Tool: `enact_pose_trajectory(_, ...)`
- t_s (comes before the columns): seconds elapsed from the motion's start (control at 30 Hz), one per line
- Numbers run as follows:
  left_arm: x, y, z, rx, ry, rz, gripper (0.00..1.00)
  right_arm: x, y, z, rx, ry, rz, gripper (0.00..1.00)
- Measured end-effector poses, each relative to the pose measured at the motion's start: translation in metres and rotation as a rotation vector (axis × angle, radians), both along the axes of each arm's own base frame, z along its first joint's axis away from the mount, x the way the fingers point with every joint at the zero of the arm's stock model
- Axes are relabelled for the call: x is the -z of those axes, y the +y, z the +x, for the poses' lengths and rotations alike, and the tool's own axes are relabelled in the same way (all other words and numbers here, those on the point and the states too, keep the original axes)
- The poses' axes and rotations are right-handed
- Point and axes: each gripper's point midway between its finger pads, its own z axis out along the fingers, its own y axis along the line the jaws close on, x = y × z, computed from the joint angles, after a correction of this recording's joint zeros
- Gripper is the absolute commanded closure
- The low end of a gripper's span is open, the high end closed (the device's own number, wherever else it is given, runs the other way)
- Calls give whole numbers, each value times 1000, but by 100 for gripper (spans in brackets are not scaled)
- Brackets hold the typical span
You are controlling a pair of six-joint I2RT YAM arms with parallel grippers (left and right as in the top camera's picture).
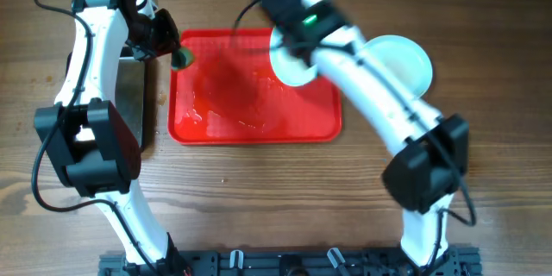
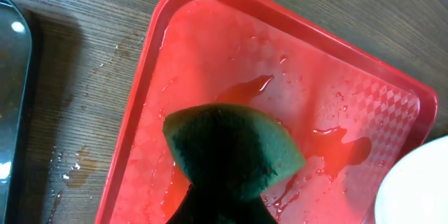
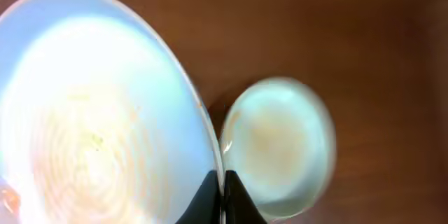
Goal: Clean dirty plates on tray and stack at the side
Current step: 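Carry the last plate right and stack it on the plate pile, then place the sponge back in the black tray with the left gripper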
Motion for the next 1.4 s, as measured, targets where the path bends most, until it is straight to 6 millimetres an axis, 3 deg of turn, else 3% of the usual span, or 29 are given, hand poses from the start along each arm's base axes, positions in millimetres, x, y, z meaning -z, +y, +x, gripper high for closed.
enact_pose_trajectory(0.03, 0, 1, 0, -1, 1, 6, 96, 8, -16, 4, 27, 48, 71, 96)
enact_pose_trajectory(0.17, 2, 6, -1, -9, 5, 36, 96, 28, -114, 12, 235, 177, 369, 96)
enact_pose_trajectory(0.33, 2, 7, 0, -11, 5, 44, 96, 35, -233, -1, 488, 170, 487, 96)
enact_pose_trajectory(0.43, 2, 7, -1, -11, 6, 44, 96, 67, -261, -20, 570, 213, 502, 96)
enact_pose_trajectory(0.5, 2, 8, -1, -11, 6, 44, 96, 93, -260, -30, 581, 254, 506, 96)
enact_pose_trajectory(0.57, 2, 8, 0, -11, 5, 44, 96, 124, -248, -41, 571, 298, 534, 73)
enact_pose_trajectory(0.6, 2, 8, 0, -11, 5, 44, 96, 134, -238, -38, 517, 298, 579, 70)
enact_pose_trajectory(0.77, 8, 23, -15, -35, 71, 117, 96, 138, -204, -35, 363, 338, 674, 66)
enact_pose_trajectory(0.87, 13, 51, -44, -85, 191, 167, 96, 125, -194, -44, 320, 400, 702, 64)
enact_pose_trajectory(0.97, 14, 85, -63, -150, 259, 218, 96, 89, -191, -31, 264, 336, 713, 59)
enact_pose_trajectory(1.0, 14, 103, -67, -185, 267, 244, 96, 65, -187, -25, 224, 279, 711, 58)
enact_pose_trajectory(1.07, 14, 122, -65, -223, 249, 274, 96, 45, -178, -22, 180, 235, 708, 58)
enact_pose_trajectory(1.13, 17, 141, -59, -222, 206, 321, 96, 40, -169, -21, 154, 231, 707, 57)
enact_pose_trajectory(1.2, 28, 153, -62, -206, 201, 357, 89, 40, -162, -20, 139, 234, 706, 57)
enact_pose_trajectory(1.23, 34, 158, -62, -206, 193, 371, 83, 40, -160, -19, 133, 234, 707, 58)
enact_pose_trajectory(1.3, 52, 165, -70, -211, 209, 381, 79, 40, -155, -18, 121, 233, 706, 58)
enact_pose_trajectory(1.33, 60, 168, -75, -214, 218, 385, 71, 40, -153, -18, 115, 235, 705, 59)
enact_pose_trajectory(1.37, 66, 171, -78, -221, 223, 387, 15, 40, -151, -18, 112, 237, 705, 63)
enact_pose_trajectory(1.4, 69, 173, -80, -229, 225, 385, 0, 40, -150, -18, 110, 238, 705, 64)
